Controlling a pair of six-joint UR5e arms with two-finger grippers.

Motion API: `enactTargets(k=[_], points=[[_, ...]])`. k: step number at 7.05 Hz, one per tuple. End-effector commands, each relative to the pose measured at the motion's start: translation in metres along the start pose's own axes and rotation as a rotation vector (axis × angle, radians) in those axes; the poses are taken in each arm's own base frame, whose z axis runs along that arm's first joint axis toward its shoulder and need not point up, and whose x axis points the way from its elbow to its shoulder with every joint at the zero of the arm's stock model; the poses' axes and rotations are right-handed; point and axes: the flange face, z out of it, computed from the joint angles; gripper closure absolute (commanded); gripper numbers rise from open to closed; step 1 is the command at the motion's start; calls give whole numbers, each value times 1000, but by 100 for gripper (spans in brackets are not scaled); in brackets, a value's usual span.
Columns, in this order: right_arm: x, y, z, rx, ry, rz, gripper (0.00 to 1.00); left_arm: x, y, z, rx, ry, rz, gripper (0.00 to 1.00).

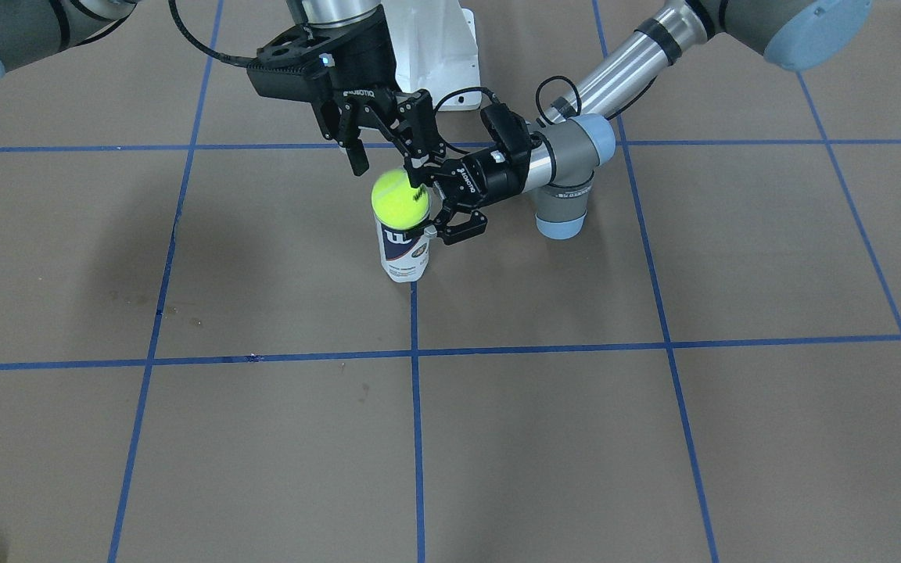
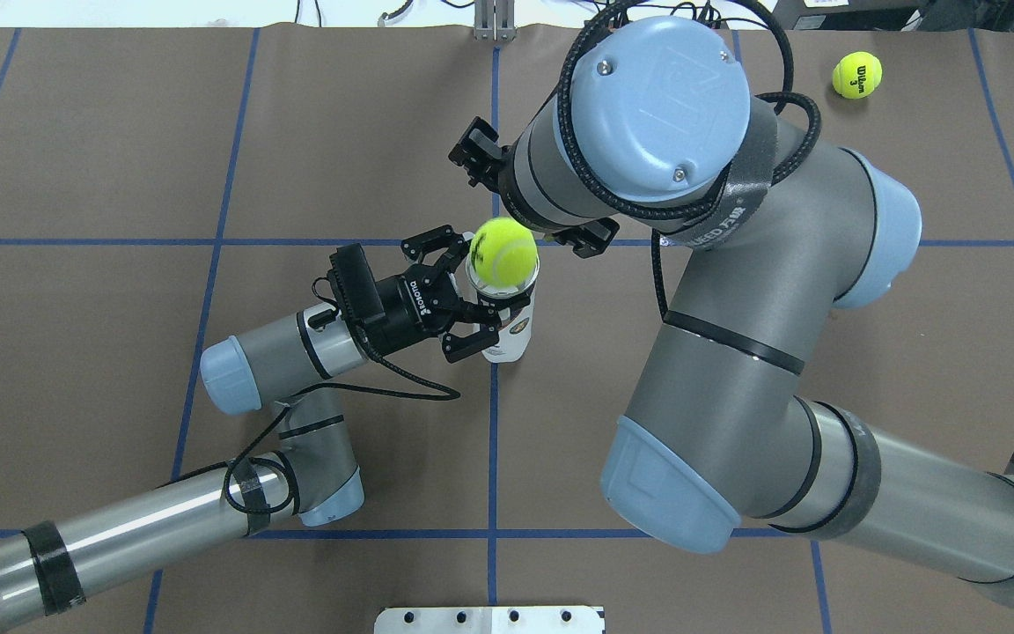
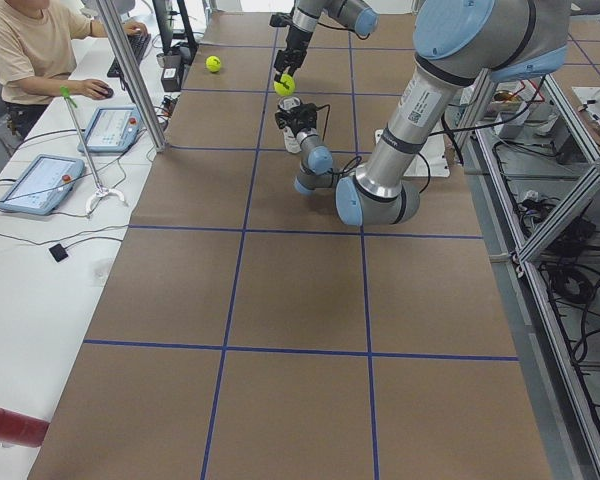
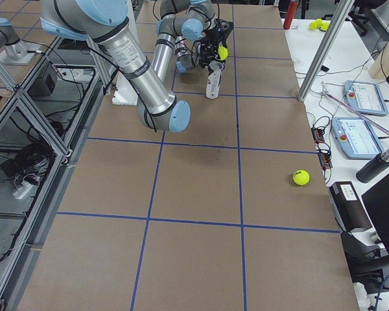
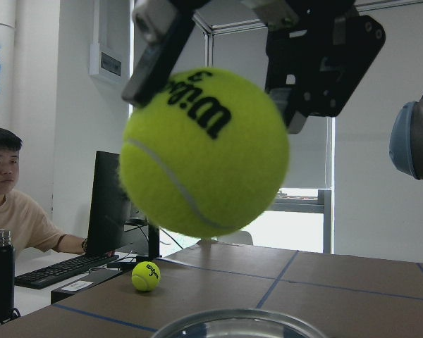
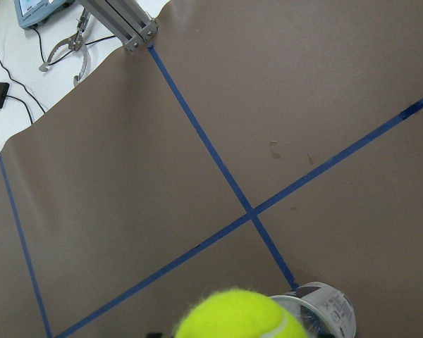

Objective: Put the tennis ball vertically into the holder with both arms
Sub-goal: 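Lower the ball into the can and open the right gripper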

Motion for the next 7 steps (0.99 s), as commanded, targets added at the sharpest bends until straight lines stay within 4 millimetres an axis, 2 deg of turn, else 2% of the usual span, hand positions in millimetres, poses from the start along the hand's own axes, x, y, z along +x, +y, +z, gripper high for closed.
enactTargets(k=[1, 3, 4, 5, 6, 7], points=[[1, 0, -1, -1, 1, -2, 1, 0, 0, 0, 1, 0, 1, 18], [2, -4, -1, 7, 30, -45, 1, 0, 0, 0, 1, 0, 1, 18], [5, -22, -3, 28, 61, -85, 1, 0, 0, 0, 1, 0, -1, 18], [17, -52, 0, 28, 98, -109, 1, 0, -1, 0, 2, 1, -1, 14], [29, -76, 2, 24, 122, -133, 1, 0, -2, 1, 4, 1, -3, 8], [32, -87, 0, 31, 124, -151, 1, 1, -1, 0, 2, 2, -4, 4]])
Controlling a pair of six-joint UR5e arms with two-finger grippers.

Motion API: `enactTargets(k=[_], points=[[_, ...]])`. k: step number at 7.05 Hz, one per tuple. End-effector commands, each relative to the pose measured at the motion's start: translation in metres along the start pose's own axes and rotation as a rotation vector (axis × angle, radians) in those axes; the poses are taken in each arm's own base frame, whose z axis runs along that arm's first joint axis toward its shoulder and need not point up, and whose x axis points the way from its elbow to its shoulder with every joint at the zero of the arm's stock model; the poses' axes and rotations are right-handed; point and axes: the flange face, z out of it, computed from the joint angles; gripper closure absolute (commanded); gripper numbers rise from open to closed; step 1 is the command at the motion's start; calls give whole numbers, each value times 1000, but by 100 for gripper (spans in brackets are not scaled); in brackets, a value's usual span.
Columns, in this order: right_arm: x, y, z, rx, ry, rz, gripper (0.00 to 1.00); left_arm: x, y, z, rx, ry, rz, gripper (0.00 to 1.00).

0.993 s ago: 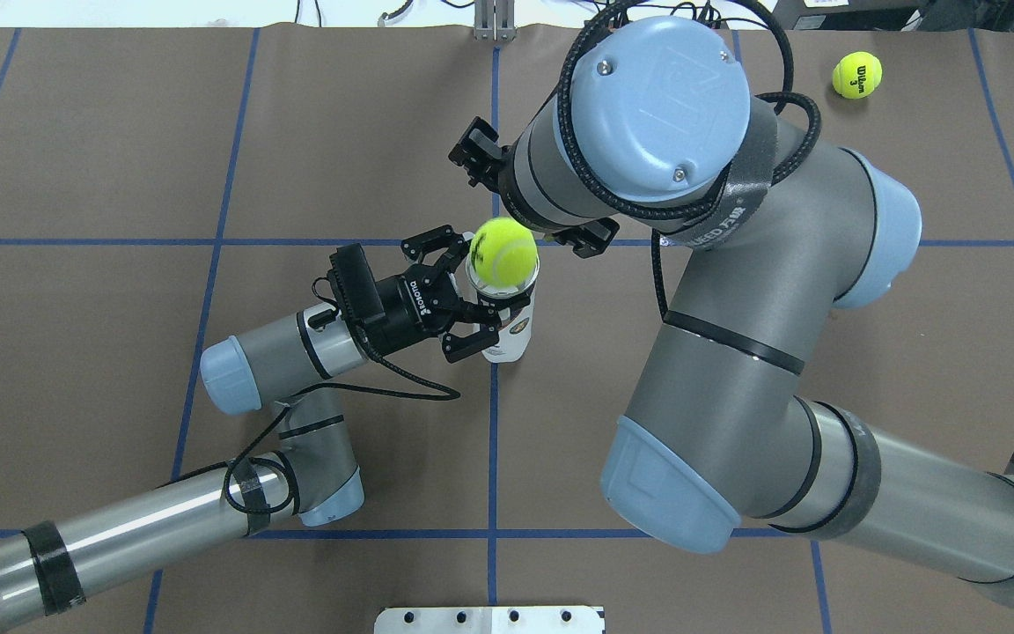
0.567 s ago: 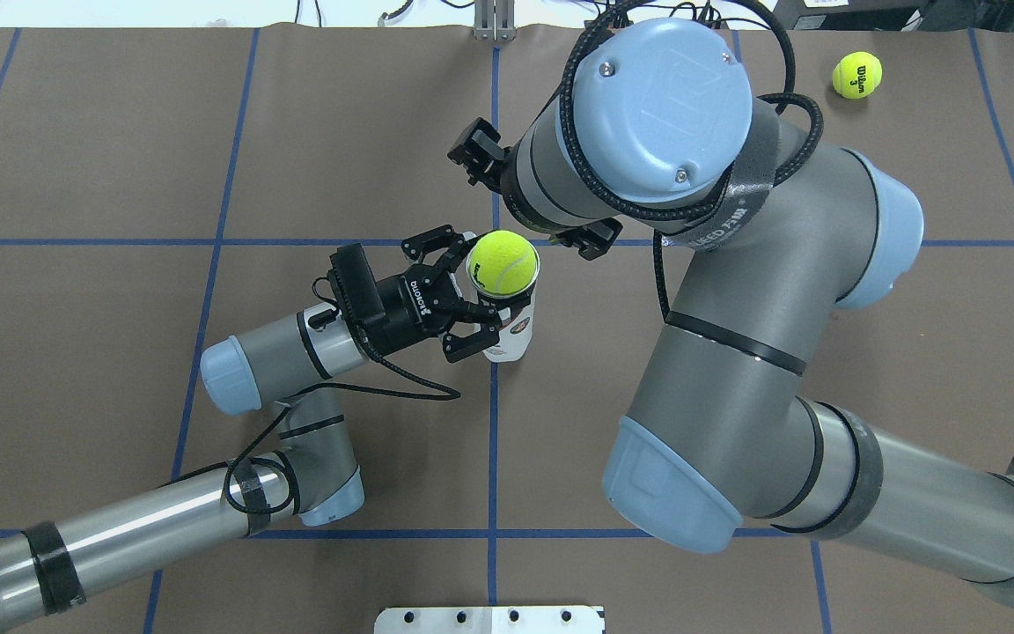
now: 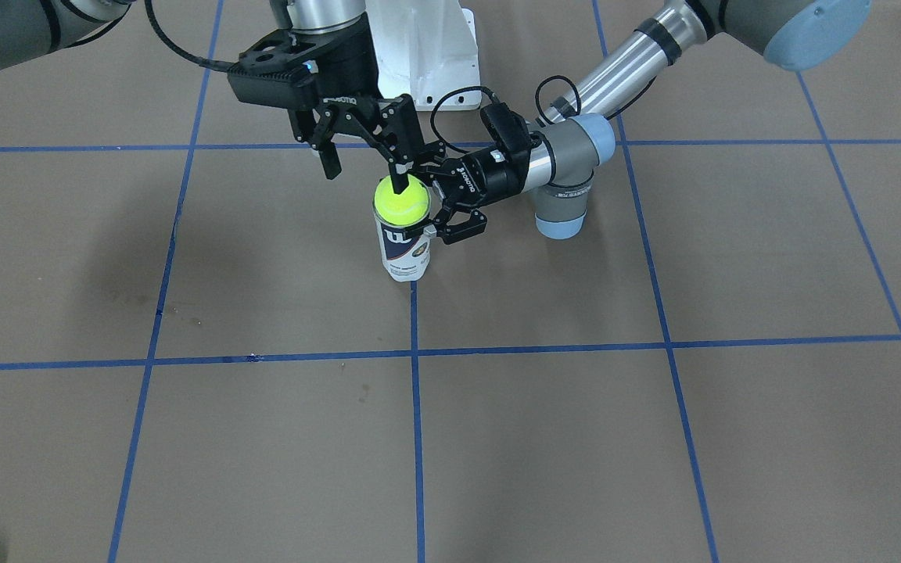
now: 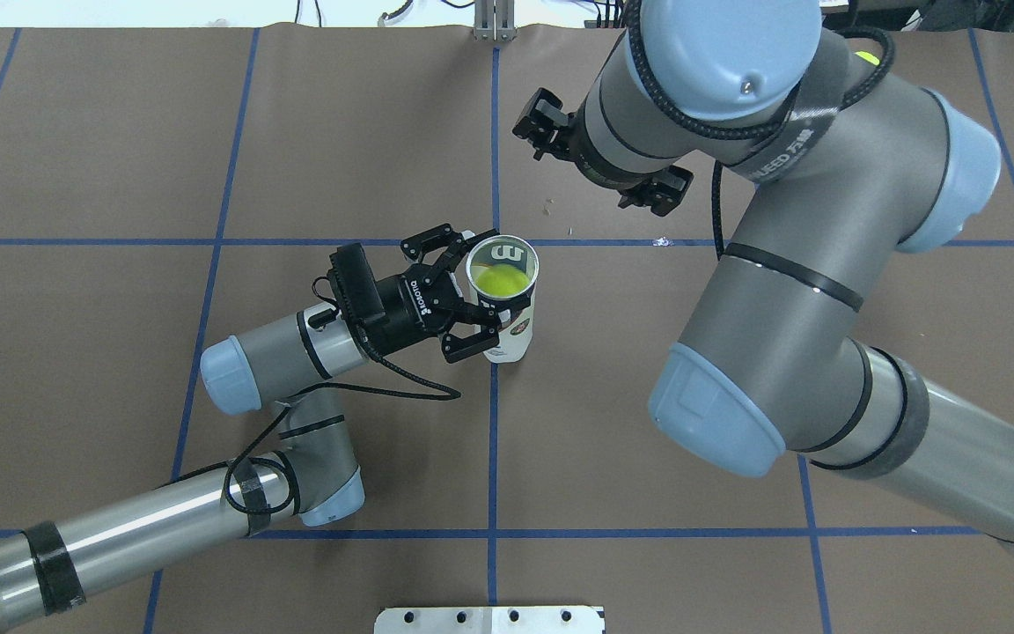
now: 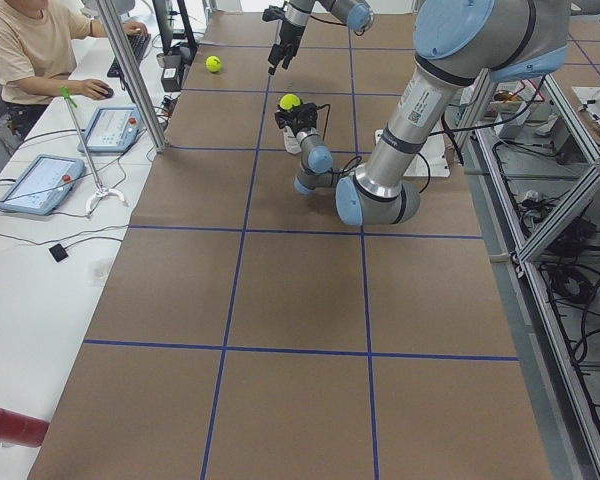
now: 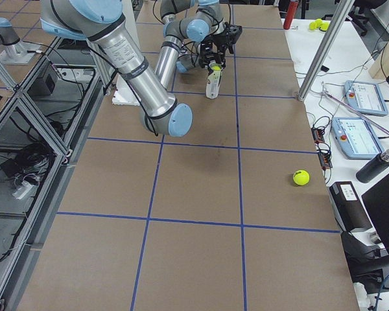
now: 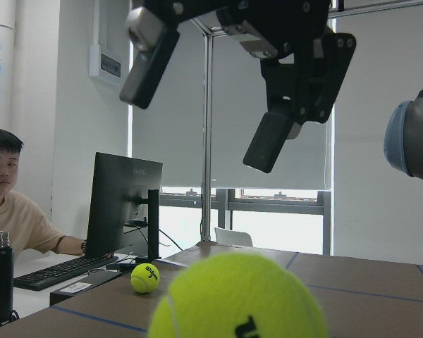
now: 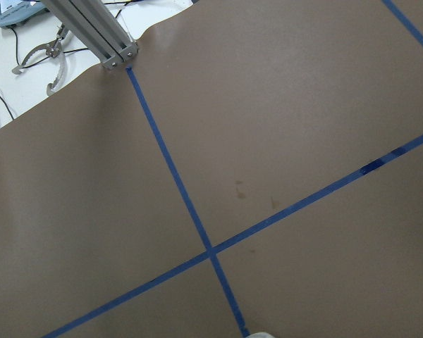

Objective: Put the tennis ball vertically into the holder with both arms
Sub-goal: 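Move the right gripper to the farther yellow tennis ball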

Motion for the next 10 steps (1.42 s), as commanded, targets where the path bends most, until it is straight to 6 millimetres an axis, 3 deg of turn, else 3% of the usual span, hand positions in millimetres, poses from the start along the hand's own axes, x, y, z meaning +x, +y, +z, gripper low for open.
enactTargets(k=[1, 2, 3, 5, 7, 8, 10], points=[[14, -27, 1, 10, 20, -42, 1, 2, 1, -1, -1, 2, -3, 2], [26, -39, 5, 0, 34, -81, 1, 2, 0, -1, 1, 3, -3, 2], [57, -72, 13, -28, 72, -150, 1, 2, 0, -1, 1, 3, -3, 2], [147, -154, 39, -43, 147, -312, 1, 2, 0, -1, 3, 3, -3, 2], [222, -214, 84, -57, 167, -406, 1, 2, 0, -1, 4, 4, -3, 2], [260, -233, 115, -60, 162, -451, 1, 2, 1, -2, 3, 3, -3, 2], [331, -274, 150, -81, 176, -536, 1, 3, 0, -2, 5, 5, -4, 2]])
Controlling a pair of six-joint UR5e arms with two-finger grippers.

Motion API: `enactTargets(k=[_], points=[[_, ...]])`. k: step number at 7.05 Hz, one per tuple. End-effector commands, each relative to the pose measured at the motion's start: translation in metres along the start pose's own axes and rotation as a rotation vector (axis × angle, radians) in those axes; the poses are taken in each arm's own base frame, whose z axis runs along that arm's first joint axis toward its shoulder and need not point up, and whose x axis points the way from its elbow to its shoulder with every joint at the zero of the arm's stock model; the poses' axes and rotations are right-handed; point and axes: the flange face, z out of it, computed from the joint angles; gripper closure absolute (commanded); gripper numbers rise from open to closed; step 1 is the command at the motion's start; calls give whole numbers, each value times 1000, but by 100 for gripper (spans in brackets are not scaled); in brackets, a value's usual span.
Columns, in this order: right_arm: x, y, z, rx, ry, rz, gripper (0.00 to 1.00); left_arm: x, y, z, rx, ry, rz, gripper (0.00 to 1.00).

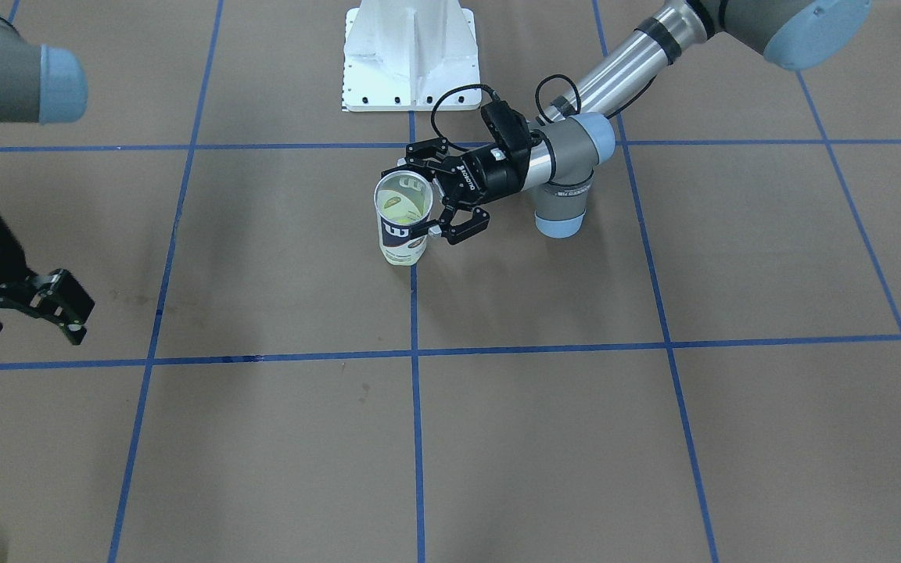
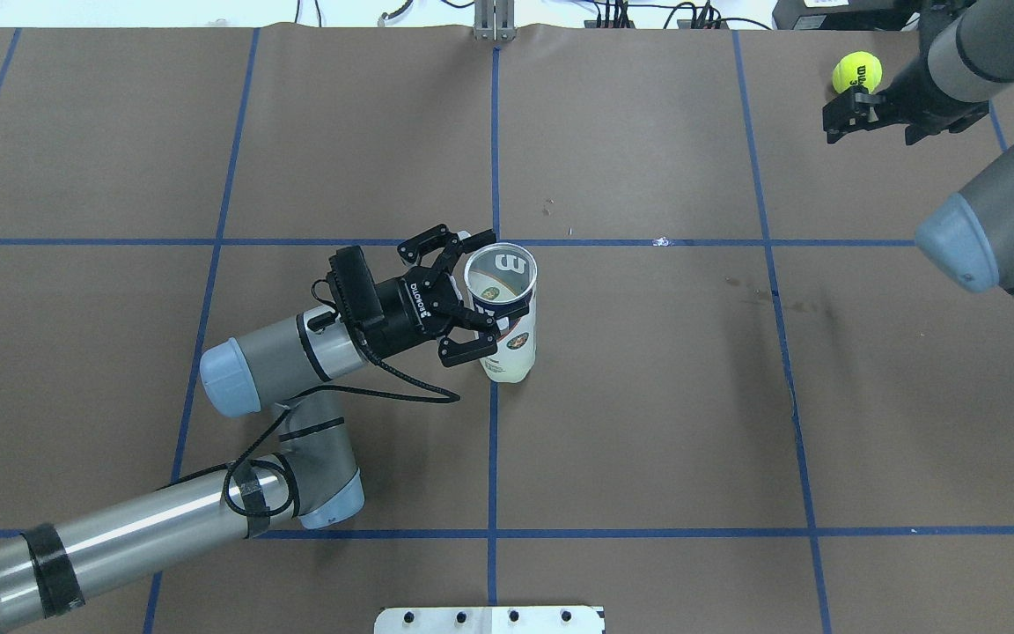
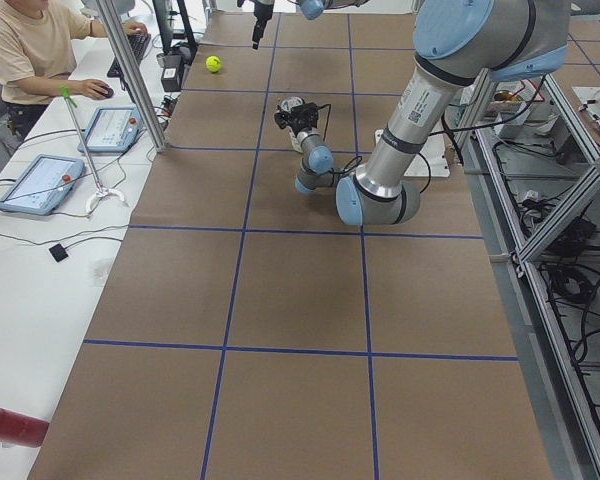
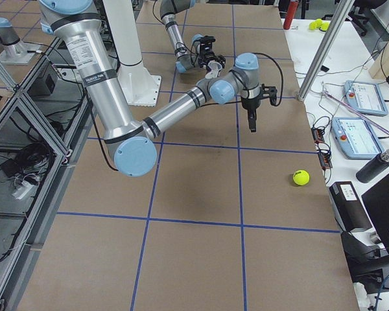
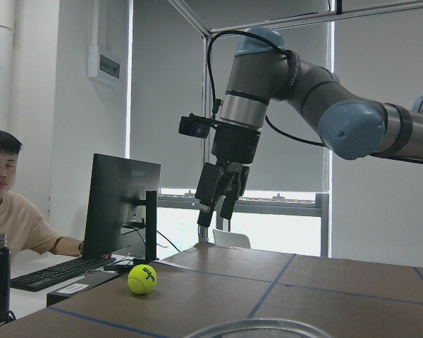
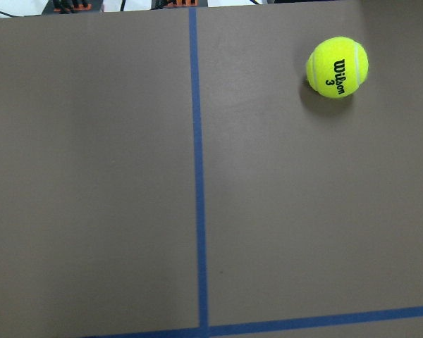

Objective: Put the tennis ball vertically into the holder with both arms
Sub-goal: 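Move the right gripper to the farther yellow tennis ball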

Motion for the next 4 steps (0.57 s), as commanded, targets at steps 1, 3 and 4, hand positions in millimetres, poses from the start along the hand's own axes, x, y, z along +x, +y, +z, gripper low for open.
enactTargets(k=[1, 3, 4], points=[[80, -22, 41, -1, 24, -63, 1, 1, -1, 0, 3, 1, -1, 2], [103, -73, 74, 22, 22, -56, 1, 0, 0, -1, 3, 1, -1, 2], [105, -96, 86, 34, 24, -52, 1, 2, 1, -1, 3, 5, -3, 2]])
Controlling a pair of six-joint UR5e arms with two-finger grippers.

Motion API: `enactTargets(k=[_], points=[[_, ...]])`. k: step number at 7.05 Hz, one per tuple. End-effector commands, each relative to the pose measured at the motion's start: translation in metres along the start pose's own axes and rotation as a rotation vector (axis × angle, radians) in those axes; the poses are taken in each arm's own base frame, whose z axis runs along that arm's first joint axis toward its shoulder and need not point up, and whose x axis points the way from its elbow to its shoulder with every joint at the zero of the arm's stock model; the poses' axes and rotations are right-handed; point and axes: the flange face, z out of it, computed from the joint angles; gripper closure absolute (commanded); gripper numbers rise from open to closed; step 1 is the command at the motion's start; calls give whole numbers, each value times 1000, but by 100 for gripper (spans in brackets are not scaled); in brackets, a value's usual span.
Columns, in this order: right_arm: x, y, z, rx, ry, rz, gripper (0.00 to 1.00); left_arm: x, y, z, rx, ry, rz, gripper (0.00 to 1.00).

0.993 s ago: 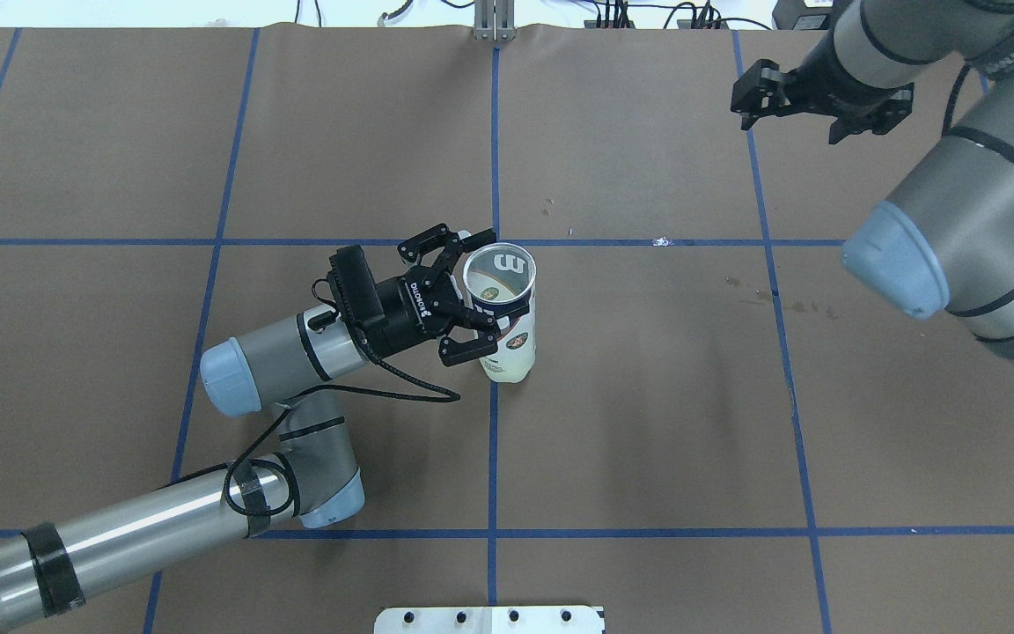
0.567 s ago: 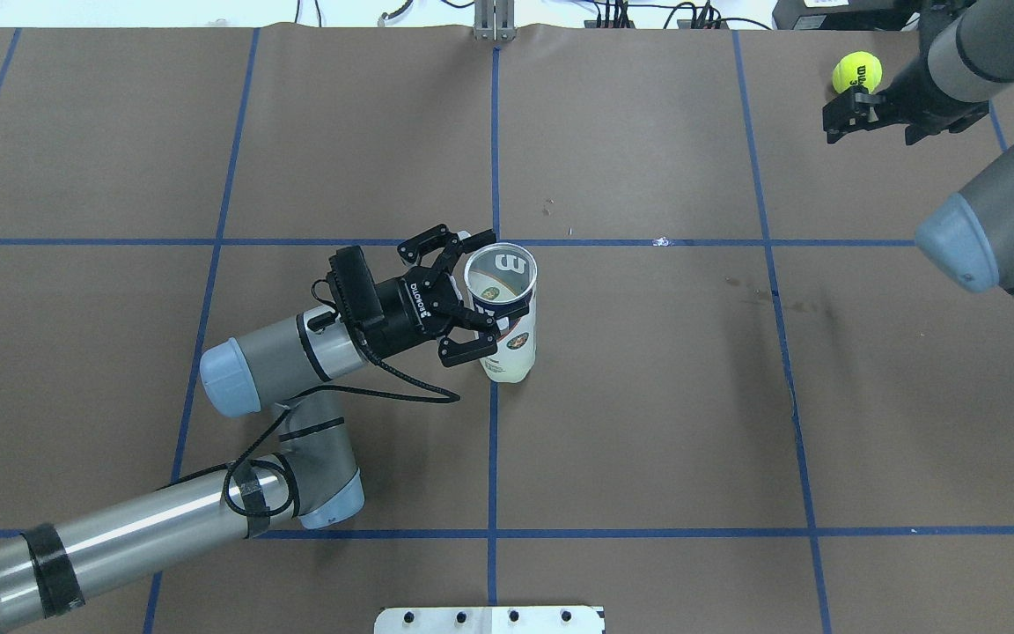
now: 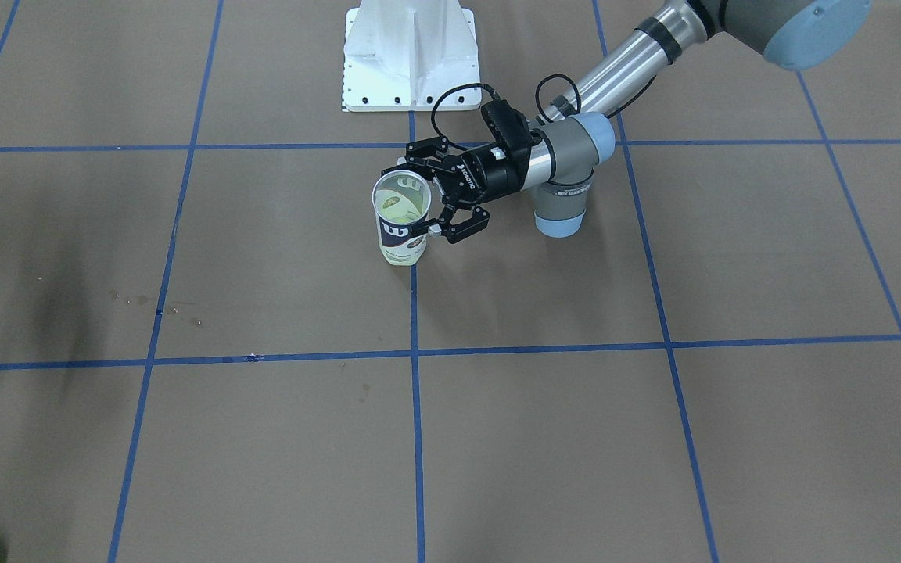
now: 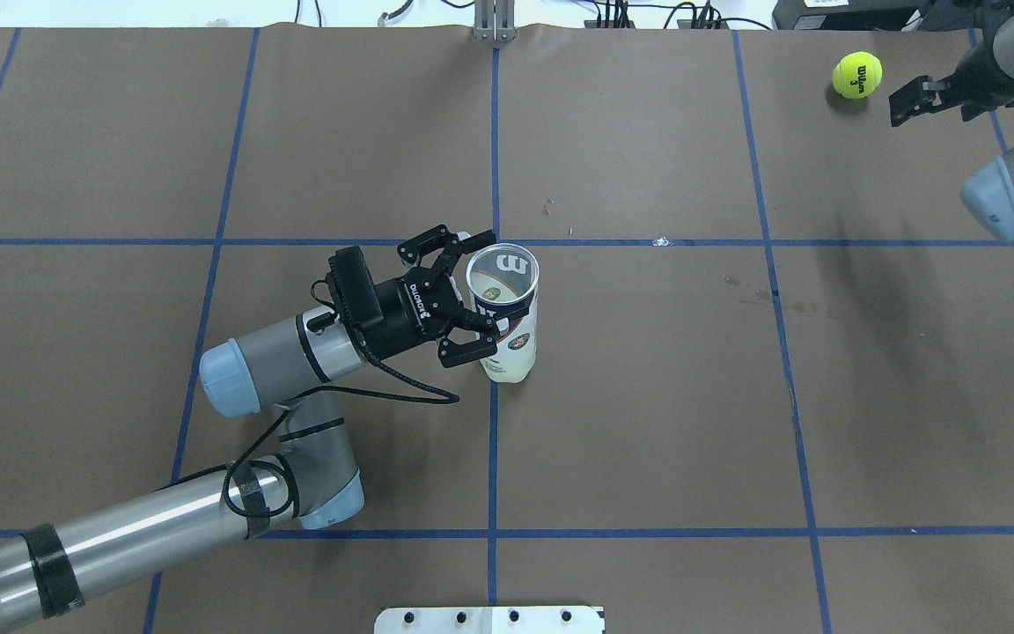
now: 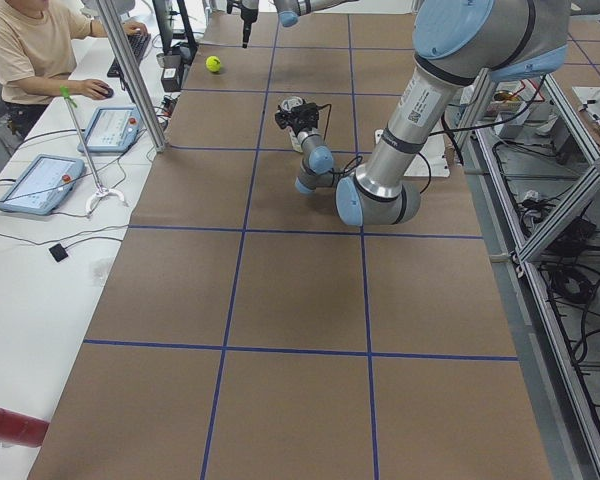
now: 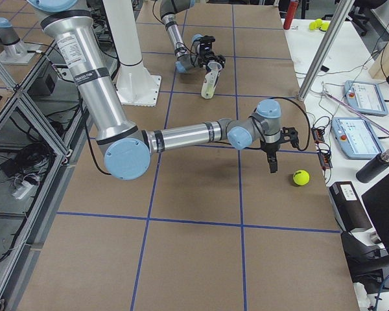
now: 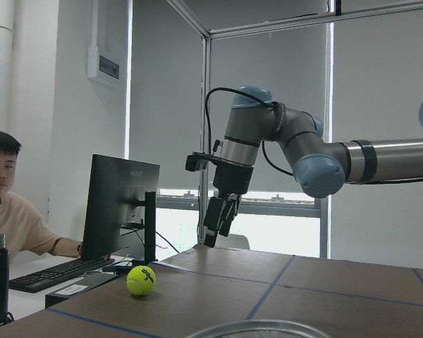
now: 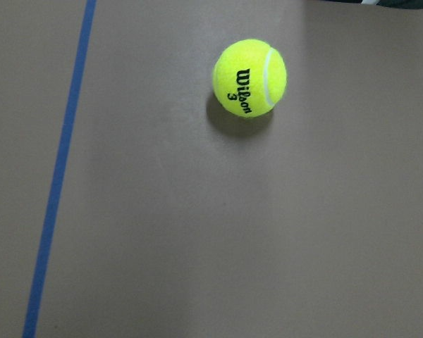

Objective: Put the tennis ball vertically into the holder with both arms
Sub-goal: 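Move the right gripper to the farther yellow tennis ball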

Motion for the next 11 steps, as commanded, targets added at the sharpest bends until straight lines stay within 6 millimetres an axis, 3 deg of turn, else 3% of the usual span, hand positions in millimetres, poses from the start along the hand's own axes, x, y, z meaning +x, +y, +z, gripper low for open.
enactTargets(k=[1, 2, 4, 6, 8, 11], points=[[11, -44, 28, 15, 19, 17, 1, 3, 1, -1, 5, 6, -4, 2], [10, -64, 45, 34, 46, 21, 1, 4, 1, -1, 10, 9, -6, 2], [8, -78, 71, 86, 59, 73, 1, 5, 6, -10, 0, 9, -8, 2], [-31, -98, 85, 137, 68, 153, 2, 5, 6, -12, 8, 10, -9, 2], [-53, -93, 96, 181, 88, 206, 2, 5, 6, -12, 9, 12, -9, 2], [-55, -76, 122, 187, 155, 194, 1, 5, 6, -12, 11, 12, -9, 2]])
